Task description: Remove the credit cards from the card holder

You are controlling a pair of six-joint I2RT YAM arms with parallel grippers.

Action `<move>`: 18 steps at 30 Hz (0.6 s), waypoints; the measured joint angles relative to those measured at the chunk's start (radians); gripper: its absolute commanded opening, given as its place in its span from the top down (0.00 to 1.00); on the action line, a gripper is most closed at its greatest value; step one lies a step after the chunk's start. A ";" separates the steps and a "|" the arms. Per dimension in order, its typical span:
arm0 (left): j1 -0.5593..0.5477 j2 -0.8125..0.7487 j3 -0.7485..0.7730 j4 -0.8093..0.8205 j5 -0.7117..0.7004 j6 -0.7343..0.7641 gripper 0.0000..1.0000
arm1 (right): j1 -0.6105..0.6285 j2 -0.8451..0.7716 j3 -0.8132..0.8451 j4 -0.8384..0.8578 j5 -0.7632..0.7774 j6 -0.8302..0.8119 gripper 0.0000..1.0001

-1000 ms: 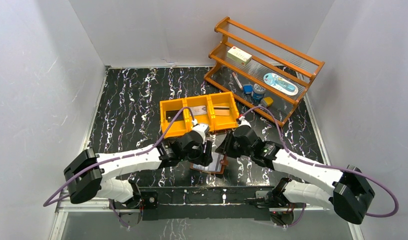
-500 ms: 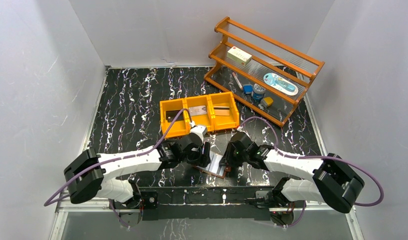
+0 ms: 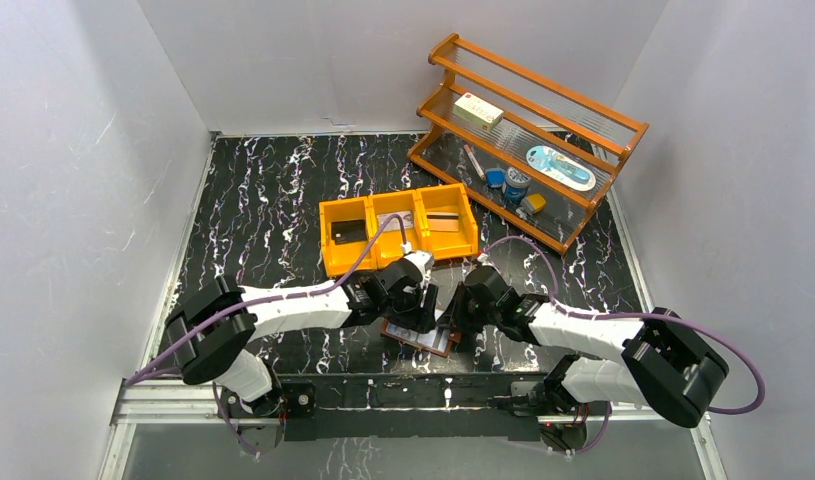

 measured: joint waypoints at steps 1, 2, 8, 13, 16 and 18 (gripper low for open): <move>0.010 0.006 -0.001 0.006 0.020 0.000 0.42 | 0.000 0.000 -0.004 0.010 0.000 0.003 0.73; 0.020 0.012 -0.002 0.017 0.040 0.000 0.42 | -0.002 -0.001 -0.011 0.020 -0.001 0.006 0.73; 0.082 0.034 -0.041 0.109 0.190 -0.003 0.43 | -0.006 -0.010 -0.040 0.068 -0.008 0.024 0.72; 0.099 0.062 -0.043 0.143 0.257 -0.013 0.44 | -0.011 -0.011 -0.048 0.084 -0.012 0.031 0.72; 0.102 0.074 -0.043 0.148 0.274 -0.013 0.46 | -0.013 -0.008 -0.049 0.088 -0.015 0.034 0.72; 0.101 0.088 -0.032 0.138 0.282 -0.013 0.47 | -0.013 -0.005 -0.049 0.091 -0.017 0.035 0.72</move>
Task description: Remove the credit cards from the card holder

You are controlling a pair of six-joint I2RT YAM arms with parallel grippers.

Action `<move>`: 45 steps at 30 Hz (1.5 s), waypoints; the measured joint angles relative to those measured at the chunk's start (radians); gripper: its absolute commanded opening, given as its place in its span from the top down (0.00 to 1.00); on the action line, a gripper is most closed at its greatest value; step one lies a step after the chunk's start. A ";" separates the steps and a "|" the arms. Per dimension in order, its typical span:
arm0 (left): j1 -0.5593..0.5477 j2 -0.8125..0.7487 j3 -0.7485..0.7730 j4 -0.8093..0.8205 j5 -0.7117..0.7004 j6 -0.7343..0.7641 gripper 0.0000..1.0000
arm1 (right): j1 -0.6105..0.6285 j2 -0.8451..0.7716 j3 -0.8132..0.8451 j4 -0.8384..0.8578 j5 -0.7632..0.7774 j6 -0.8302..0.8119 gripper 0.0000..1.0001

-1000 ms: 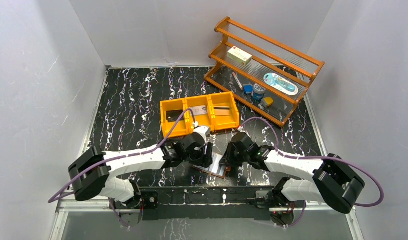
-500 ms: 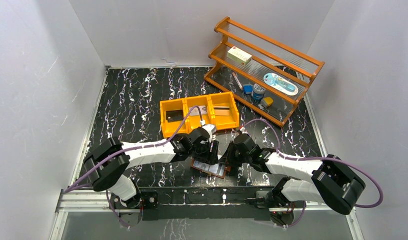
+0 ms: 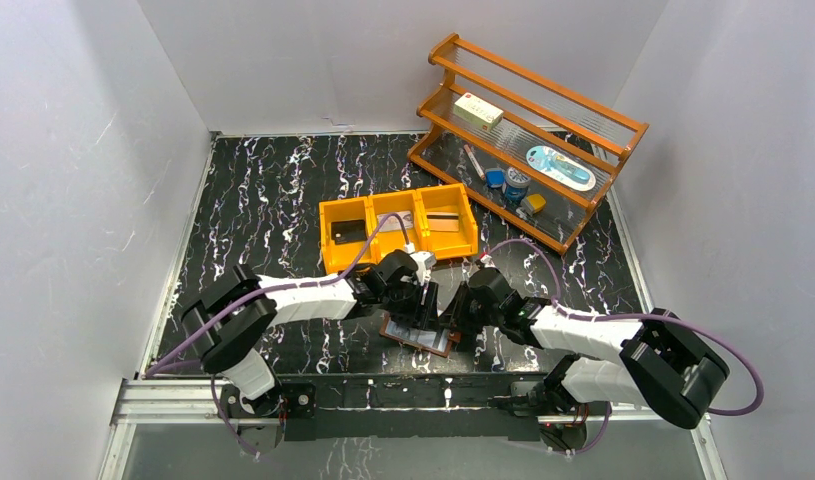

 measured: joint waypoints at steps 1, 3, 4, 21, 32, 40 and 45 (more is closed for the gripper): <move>0.000 0.011 0.011 -0.012 0.002 0.000 0.47 | 0.000 0.002 0.000 0.002 -0.002 0.000 0.72; -0.003 0.031 0.031 -0.029 0.002 0.000 0.47 | -0.003 0.007 0.000 0.007 -0.005 0.002 0.72; -0.003 0.034 0.039 -0.043 0.002 0.000 0.47 | -0.004 0.007 0.000 0.008 -0.006 0.003 0.72; -0.008 -0.019 0.072 -0.195 -0.064 0.018 0.42 | -0.008 0.006 0.002 0.016 -0.017 -0.021 0.71; 0.050 -0.191 0.073 -0.317 -0.237 0.046 0.42 | -0.012 0.050 0.134 -0.065 -0.092 -0.124 0.69; 0.105 -0.193 -0.017 -0.296 -0.215 0.069 0.46 | -0.012 0.195 0.169 0.055 -0.187 -0.056 0.68; 0.105 -0.192 -0.021 -0.255 -0.167 0.089 0.50 | -0.012 0.243 0.151 0.102 -0.198 0.014 0.67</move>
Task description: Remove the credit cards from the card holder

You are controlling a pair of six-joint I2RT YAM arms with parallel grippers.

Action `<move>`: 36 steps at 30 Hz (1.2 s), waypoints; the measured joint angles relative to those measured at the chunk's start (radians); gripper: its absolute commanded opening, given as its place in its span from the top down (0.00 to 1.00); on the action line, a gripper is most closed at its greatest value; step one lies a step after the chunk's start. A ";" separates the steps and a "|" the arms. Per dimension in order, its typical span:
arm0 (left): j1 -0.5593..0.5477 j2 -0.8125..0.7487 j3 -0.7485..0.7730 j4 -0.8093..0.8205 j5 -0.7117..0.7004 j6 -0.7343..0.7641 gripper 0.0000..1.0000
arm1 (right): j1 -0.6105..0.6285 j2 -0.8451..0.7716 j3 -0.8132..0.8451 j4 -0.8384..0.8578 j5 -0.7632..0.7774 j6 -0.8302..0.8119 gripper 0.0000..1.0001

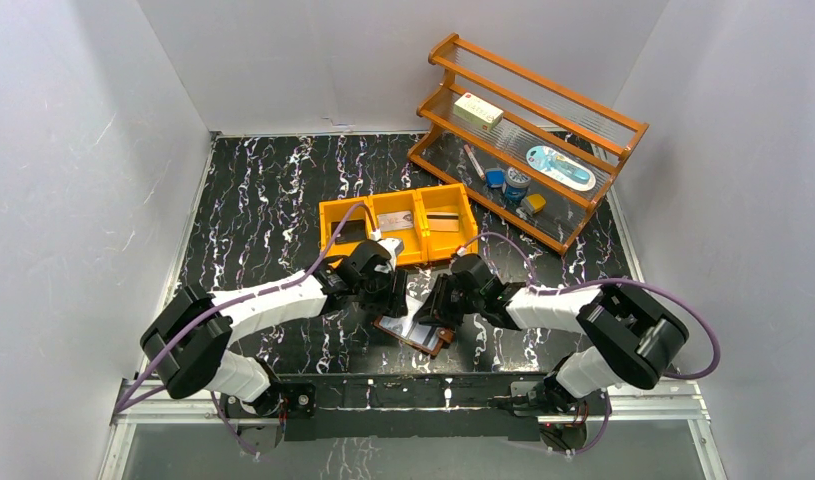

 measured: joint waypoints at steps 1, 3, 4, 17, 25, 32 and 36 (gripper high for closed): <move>0.000 0.000 -0.003 0.011 0.011 0.005 0.51 | 0.000 0.003 -0.016 0.029 -0.002 0.021 0.67; 0.000 0.002 -0.009 0.029 0.033 0.016 0.51 | 0.000 0.011 -0.042 0.069 -0.003 0.051 0.67; 0.000 0.004 -0.010 0.032 0.042 0.019 0.52 | 0.000 0.017 -0.055 0.094 -0.007 0.070 0.67; 0.002 0.077 -0.005 0.045 0.079 0.061 0.62 | -0.001 0.054 -0.092 0.212 -0.015 0.154 0.81; 0.002 0.076 -0.005 0.021 0.059 0.068 0.75 | -0.003 0.055 -0.121 0.271 -0.031 0.151 0.93; 0.002 0.076 -0.005 0.009 0.019 0.036 0.78 | -0.006 0.048 -0.126 0.284 -0.046 0.145 0.88; 0.000 0.076 -0.005 0.003 0.002 0.018 0.79 | -0.006 0.035 -0.140 0.288 -0.058 0.142 0.77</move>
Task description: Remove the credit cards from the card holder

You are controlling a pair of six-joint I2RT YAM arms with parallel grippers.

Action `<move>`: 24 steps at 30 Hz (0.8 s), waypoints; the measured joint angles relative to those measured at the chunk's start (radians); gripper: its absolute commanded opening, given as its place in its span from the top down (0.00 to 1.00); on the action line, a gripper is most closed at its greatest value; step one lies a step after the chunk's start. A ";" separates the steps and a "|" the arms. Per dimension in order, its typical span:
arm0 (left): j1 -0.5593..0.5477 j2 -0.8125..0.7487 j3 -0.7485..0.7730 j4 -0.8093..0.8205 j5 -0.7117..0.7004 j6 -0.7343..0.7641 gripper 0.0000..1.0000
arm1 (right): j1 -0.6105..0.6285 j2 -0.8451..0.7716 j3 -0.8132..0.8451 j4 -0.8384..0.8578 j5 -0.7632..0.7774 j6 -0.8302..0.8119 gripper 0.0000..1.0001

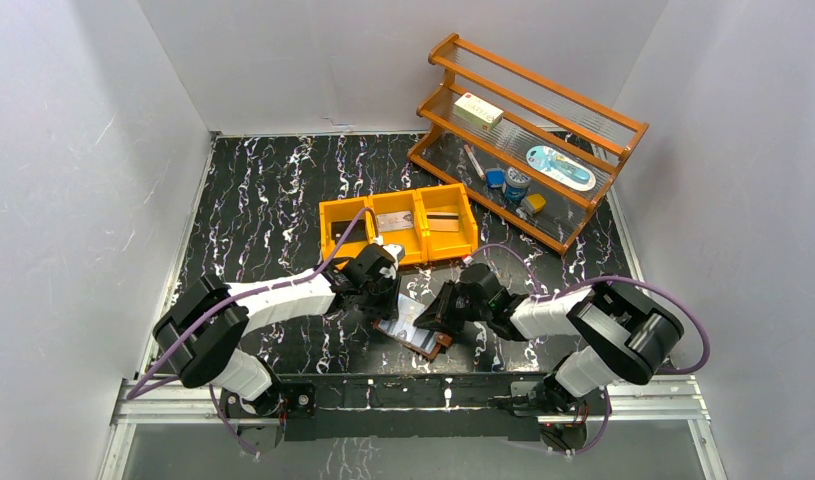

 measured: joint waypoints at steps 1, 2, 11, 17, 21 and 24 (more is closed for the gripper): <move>0.000 0.000 0.000 0.000 -0.002 -0.003 0.79 | 0.000 -0.002 -0.006 0.003 -0.003 0.000 0.75; 0.000 0.000 0.000 0.000 -0.003 -0.005 0.79 | 0.000 -0.004 -0.016 0.006 -0.010 -0.001 0.74; 0.000 0.010 0.000 0.011 0.003 -0.010 0.80 | 0.000 0.003 -0.032 0.043 -0.039 0.008 0.71; 0.000 0.010 0.000 0.015 0.006 -0.009 0.84 | 0.000 0.035 -0.032 0.084 -0.046 0.021 0.80; 0.000 0.010 0.000 0.014 0.005 -0.007 0.85 | -0.002 0.054 -0.032 0.095 -0.053 0.035 0.91; 0.000 0.010 0.000 0.013 -0.002 -0.010 0.86 | -0.002 0.055 -0.032 0.097 -0.057 0.039 0.97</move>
